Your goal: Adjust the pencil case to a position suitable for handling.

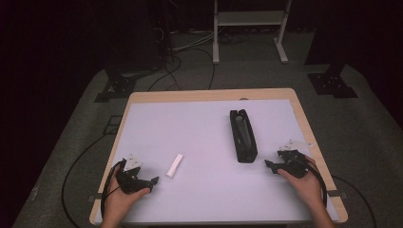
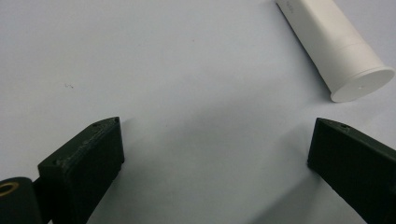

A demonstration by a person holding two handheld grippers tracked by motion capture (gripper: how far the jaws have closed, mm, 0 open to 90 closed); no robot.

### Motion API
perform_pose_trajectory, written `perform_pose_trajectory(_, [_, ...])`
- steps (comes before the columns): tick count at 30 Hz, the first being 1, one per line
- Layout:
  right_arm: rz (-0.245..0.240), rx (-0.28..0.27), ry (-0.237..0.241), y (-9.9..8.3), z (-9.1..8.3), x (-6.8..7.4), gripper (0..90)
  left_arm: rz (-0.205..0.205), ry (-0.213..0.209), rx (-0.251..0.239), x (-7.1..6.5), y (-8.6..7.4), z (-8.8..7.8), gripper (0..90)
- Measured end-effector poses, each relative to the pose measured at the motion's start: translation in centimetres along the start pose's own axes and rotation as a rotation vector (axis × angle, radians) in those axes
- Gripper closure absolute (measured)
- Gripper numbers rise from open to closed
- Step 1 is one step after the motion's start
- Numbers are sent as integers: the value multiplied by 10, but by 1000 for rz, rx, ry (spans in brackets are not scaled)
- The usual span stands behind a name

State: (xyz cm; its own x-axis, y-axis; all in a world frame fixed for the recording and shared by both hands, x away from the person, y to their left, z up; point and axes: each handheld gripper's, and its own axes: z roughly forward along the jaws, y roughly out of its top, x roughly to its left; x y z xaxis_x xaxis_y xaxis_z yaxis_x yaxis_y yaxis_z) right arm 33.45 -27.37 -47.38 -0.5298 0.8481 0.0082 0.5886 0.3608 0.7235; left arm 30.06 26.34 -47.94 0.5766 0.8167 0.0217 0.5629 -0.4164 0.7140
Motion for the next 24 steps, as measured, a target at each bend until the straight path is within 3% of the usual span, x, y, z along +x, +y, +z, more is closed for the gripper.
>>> perform_pose_trajectory(24, [26,-51,17,30,-15,1,362,0,0,0,0,0,0,26])
